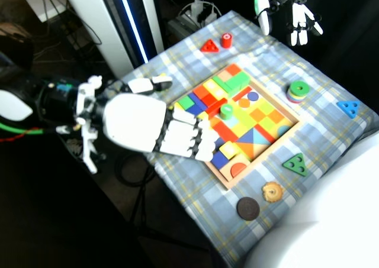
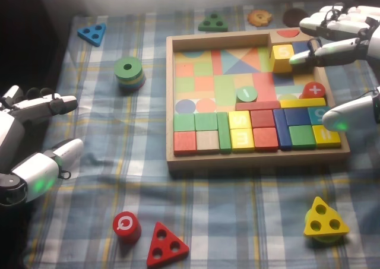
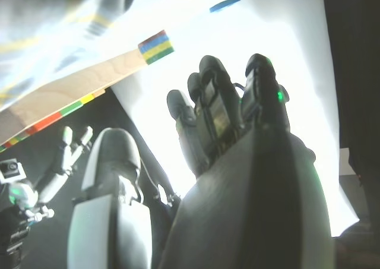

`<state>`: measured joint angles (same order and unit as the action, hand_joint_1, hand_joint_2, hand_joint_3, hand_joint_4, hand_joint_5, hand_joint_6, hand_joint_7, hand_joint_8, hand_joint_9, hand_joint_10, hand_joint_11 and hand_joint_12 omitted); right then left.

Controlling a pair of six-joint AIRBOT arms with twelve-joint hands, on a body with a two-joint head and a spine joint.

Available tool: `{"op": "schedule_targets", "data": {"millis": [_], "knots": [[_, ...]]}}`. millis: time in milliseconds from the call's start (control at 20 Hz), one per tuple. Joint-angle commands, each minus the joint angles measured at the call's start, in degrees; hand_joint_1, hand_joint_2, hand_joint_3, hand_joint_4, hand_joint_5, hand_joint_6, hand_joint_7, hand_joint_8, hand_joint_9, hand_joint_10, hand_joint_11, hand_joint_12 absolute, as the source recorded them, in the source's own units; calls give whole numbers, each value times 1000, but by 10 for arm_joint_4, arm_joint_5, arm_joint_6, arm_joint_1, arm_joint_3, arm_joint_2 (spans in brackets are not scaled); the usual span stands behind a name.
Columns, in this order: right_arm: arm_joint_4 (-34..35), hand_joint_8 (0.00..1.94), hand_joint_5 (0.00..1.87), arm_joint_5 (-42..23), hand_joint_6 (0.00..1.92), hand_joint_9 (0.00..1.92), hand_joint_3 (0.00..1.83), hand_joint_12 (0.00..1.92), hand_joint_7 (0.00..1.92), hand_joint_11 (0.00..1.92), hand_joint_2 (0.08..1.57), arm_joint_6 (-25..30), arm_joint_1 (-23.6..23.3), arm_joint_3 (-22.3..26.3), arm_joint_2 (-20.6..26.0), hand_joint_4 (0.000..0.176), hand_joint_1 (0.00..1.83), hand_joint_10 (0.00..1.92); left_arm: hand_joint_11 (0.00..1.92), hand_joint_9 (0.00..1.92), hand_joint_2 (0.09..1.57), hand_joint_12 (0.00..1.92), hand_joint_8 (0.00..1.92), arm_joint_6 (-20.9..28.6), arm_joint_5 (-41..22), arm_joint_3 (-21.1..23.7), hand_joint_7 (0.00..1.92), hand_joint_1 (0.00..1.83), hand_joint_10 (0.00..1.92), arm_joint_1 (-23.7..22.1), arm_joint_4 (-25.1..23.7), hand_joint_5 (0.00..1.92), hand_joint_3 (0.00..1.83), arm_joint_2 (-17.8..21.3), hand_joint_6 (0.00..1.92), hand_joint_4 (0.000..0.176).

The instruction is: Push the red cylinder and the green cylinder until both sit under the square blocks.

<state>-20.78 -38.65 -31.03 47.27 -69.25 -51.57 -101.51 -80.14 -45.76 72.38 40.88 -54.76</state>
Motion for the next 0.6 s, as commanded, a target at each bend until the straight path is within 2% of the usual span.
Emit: {"op": "schedule_targets", "data": {"millis": [0,50,100,150,200,300,350,400,450,550], "knots": [[18,0,364,-64,0,0,1,0,0,0,814,1,-8,1,1,127,0,0,0,440,1250,0,2,3,-67,-1,469,817,13,-3,-19,621,0,1,0,9],[15,0,382,-66,8,0,6,0,0,0,824,1,-9,0,-4,69,0,0,0,435,1251,0,5,3,-67,-1,476,816,11,-3,-19,635,0,1,6,1],[8,0,376,-66,4,0,0,0,0,0,801,1,-10,-1,-12,100,0,0,0,426,1264,0,1,3,-67,-1,470,784,6,-3,-19,627,4,1,2,0],[0,0,383,-66,6,0,4,0,0,0,819,1,-12,-4,-21,112,0,0,0,425,1261,0,1,3,-67,-1,471,785,6,-3,-19,630,1,1,3,3],[-4,0,383,-66,6,0,4,0,0,0,819,1,-13,-7,-29,112,0,0,0,425,1261,0,1,3,-67,-1,471,785,6,-3,-19,630,1,1,3,3],[-17,0,374,-66,1,0,4,0,0,0,820,9,-16,-19,-49,154,0,0,0,435,1261,0,6,3,-66,-1,488,760,9,-3,-19,651,1,1,9,0],[-24,0,381,-65,3,0,4,0,0,0,821,18,-19,-27,-59,132,0,0,0,430,1263,0,4,3,-66,-1,485,745,7,-3,-19,653,2,1,8,0],[-33,0,376,-64,1,0,5,0,0,0,825,28,-24,-37,-72,123,0,0,0,426,1260,0,1,3,-66,-2,481,757,4,-3,-19,650,0,1,6,0],[-42,0,350,-61,0,0,0,0,0,0,805,35,-31,-46,-83,141,0,0,0,429,1254,0,2,3,-65,-2,483,783,5,-3,-20,651,0,1,5,0],[-58,0,351,-53,2,0,11,0,0,0,839,40,-40,-56,-100,139,0,0,0,435,1251,0,5,3,-65,-2,491,795,8,-3,-20,656,0,1,6,0]]}}
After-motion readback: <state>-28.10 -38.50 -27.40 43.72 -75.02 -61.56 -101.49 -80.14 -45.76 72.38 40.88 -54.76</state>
